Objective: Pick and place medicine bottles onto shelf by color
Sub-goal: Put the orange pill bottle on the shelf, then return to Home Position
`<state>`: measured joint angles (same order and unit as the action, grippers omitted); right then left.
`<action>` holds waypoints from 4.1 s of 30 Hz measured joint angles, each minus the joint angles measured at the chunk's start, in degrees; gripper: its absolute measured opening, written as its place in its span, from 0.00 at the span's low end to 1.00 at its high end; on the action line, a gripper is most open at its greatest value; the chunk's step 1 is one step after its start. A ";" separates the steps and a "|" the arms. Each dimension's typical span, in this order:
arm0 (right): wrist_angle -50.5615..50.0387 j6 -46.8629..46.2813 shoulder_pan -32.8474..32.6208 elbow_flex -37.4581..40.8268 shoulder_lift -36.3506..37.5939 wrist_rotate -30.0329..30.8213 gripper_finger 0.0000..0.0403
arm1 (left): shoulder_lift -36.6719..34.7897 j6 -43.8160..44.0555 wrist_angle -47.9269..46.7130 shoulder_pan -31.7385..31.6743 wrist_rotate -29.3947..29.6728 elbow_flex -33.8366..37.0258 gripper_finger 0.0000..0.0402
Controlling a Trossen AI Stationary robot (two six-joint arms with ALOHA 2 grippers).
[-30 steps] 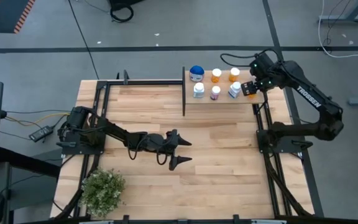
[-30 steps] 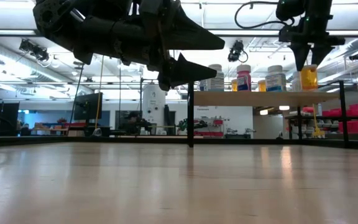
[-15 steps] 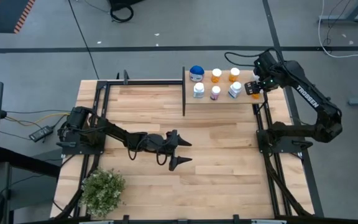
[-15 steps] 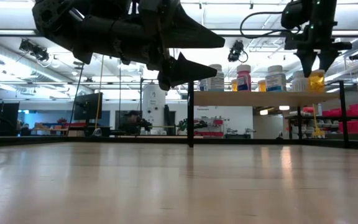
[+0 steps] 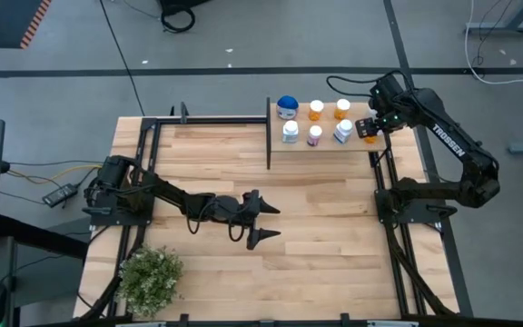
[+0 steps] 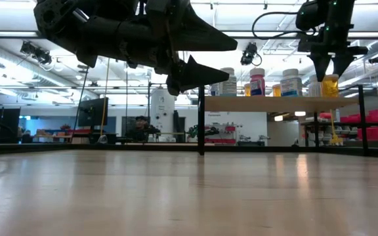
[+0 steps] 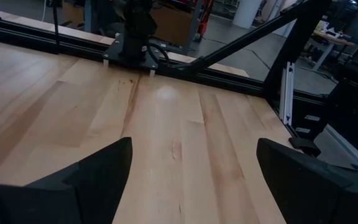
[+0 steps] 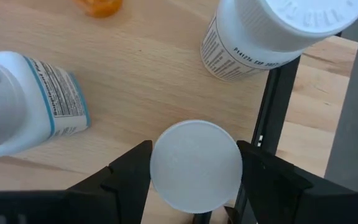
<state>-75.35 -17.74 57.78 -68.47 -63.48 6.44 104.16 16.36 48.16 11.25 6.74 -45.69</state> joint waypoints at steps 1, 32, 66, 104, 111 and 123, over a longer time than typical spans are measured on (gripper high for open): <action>-0.02 -0.06 0.00 0.00 0.00 -0.19 0.58 | 0.00 0.00 0.00 0.02 0.00 0.00 0.87; -8.27 1.62 -19.54 -14.20 10.59 -2.04 0.77 | -6.15 1.27 -3.21 -0.16 2.26 0.07 0.87; 40.96 -5.32 -51.06 38.40 42.13 -5.48 0.35 | -51.41 1.46 13.95 -1.81 14.62 45.16 0.01; 79.82 5.44 -51.31 68.06 53.31 -4.48 0.10 | -58.66 -1.09 6.19 -2.07 13.60 45.24 0.01; 78.55 5.09 -49.50 68.06 54.66 -4.40 0.10 | -75.57 -2.09 -11.15 -2.03 10.80 45.24 0.01; 77.95 1.99 -49.31 68.06 54.40 -4.79 0.10 | -103.35 -2.62 -42.49 -2.01 2.49 45.27 0.01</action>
<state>2.60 -15.74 8.47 -0.40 -9.08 1.65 0.81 13.74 5.67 9.23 9.23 -0.43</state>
